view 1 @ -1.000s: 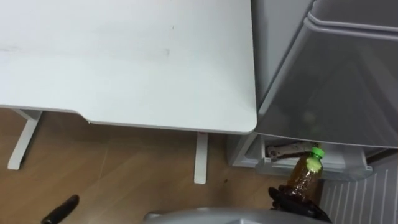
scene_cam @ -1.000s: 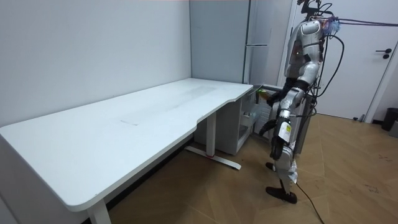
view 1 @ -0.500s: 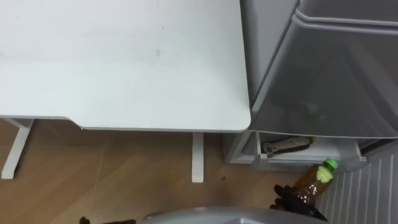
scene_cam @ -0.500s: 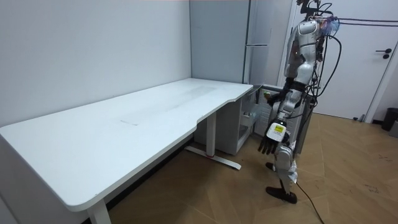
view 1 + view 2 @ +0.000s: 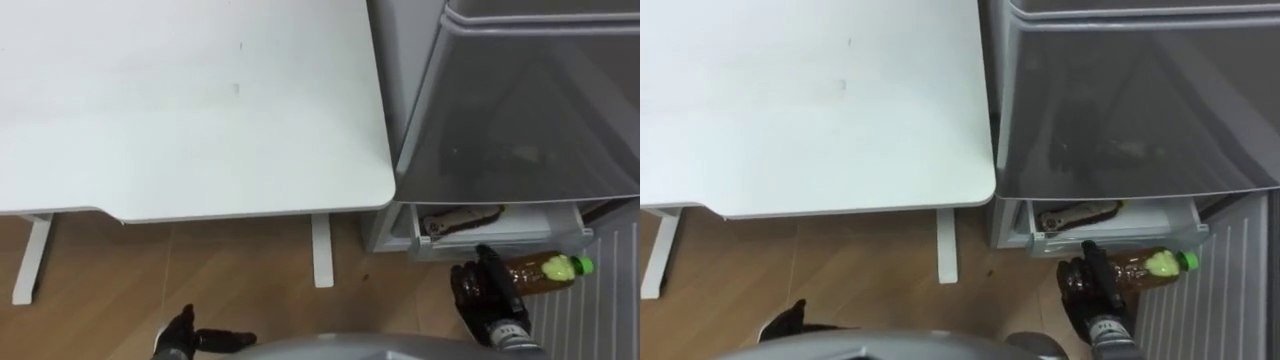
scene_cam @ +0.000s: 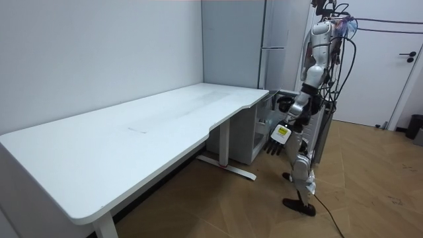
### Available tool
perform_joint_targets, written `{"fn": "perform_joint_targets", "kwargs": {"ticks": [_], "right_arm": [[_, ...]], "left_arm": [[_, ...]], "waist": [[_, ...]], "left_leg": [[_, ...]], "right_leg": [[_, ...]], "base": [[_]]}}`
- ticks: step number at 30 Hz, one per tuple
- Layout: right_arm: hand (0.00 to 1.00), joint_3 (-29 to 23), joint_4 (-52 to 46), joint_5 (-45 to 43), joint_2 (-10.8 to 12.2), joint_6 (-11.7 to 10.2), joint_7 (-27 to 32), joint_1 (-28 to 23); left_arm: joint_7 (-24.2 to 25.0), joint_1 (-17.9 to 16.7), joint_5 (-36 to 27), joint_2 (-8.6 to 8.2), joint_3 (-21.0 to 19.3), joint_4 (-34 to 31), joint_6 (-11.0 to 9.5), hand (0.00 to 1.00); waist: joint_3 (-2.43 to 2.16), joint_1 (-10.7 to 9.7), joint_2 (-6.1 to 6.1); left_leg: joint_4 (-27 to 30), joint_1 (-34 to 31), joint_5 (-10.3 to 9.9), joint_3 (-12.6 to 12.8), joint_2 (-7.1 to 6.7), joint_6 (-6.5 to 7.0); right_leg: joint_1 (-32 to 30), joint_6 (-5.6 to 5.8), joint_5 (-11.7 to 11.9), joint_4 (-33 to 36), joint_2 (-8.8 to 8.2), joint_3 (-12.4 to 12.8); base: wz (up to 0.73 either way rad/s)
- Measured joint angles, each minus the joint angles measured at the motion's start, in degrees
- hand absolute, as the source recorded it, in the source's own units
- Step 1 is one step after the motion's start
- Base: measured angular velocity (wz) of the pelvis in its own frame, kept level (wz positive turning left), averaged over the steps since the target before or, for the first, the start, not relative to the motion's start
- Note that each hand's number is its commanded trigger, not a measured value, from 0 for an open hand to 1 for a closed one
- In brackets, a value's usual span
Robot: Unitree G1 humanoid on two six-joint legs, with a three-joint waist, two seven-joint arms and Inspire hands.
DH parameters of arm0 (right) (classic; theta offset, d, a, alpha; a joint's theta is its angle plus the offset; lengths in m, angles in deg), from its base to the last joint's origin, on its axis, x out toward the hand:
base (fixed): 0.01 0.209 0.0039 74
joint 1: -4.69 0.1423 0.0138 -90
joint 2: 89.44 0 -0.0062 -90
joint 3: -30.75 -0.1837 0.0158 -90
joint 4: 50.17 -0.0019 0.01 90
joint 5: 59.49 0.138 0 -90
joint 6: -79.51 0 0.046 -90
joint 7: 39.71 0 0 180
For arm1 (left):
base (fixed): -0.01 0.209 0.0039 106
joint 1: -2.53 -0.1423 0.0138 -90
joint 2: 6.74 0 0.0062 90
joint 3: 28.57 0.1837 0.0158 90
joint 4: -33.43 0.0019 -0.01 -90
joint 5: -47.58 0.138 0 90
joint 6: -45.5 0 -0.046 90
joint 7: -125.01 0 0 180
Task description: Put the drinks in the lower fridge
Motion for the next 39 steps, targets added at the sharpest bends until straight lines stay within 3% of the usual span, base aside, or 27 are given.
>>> {"fn": "perform_joint_targets", "kwargs": {"ticks": [4,10,13,20,26,30,33,39], "right_arm": [[1.00,0.0,-2.4,0.5,0.1,0.0,1.0,0.2],[1.00,0.6,-2.6,2.3,0.0,0.0,1.8,3.6],[1.00,0.4,2.6,3.9,0.0,0.0,1.8,10.1],[1.00,-1.7,8.0,4.5,-0.2,0.1,2.0,18.3],[1.00,-4.5,12.2,5.0,-2.8,2.6,3.1,24.6],[1.00,-5.9,16.4,5.1,-6.2,3.2,3.2,29.9],[1.00,-6.0,17.2,5.2,-8.7,3.3,3.2,32.4],[1.00,-5.9,17.6,4.0,-11.0,4.9,3.2,34.4]], "left_arm": [[0.4,-0.1,0.2,0.03,-0.3,-0.1,0.0,0.00],[0.8,1.5,0.9,0.04,0.1,-0.2,0.1,0.00],[1.3,3.6,1.2,0.27,0.4,0.1,1.0,0.00],[4.4,7.6,1.6,1.63,0.3,2.9,1.5,0.00],[5.3,10.9,1.8,2.00,2.0,3.6,2.5,0.00],[6.2,12.4,1.7,2.34,2.1,4.2,2.5,0.00],[6.9,13.2,1.5,2.68,2.1,4.4,2.5,0.00],[7.3,14.6,-0.9,4.19,4.7,4.6,2.7,0.00]], "waist": [[0.04,0.1,-0.01],[-0.26,0.4,0.91],[0.47,0.4,1.30],[0.83,0.8,1.27],[1.21,2.1,0.83],[1.52,3.1,0.65],[1.79,4.1,0.30],[2.34,5.1,-0.55]], "left_leg": [[0.2,-0.3,0.0,0.0,-0.05,0.00],[1.5,-4.8,0.0,-0.1,-0.09,0.01],[2.8,-7.6,0.0,-0.1,-0.06,-0.01],[4.3,-14.3,0.7,-0.4,-0.43,0.00],[4.2,-19.6,1.9,-0.6,-1.15,0.13],[4.2,-22.3,2.5,-0.8,-1.45,0.26],[4.2,-24.1,2.8,-0.8,-1.56,0.25],[4.2,-26.1,3.0,-0.8,-1.70,0.30]], "right_leg": [[-0.2,0.06,0.0,0.0,-0.05,0.0],[-4.4,-0.18,0.2,1.2,-0.17,-0.1],[-7.3,-0.46,0.3,2.5,-0.39,-0.3],[-14.4,-1.06,0.9,4.4,-1.11,-0.8],[-20.3,-1.30,1.4,5.9,-1.96,-0.9],[-22.9,-1.35,1.9,5.8,-2.26,-1.0],[-24.8,-1.44,2.2,5.9,-2.37,-1.0],[-27.3,-1.45,2.2,6.9,-2.62,-1.0]], "base": [[0.00],[0.01],[0.00],[0.01],[0.01],[0.02],[0.00],[-0.01]]}}
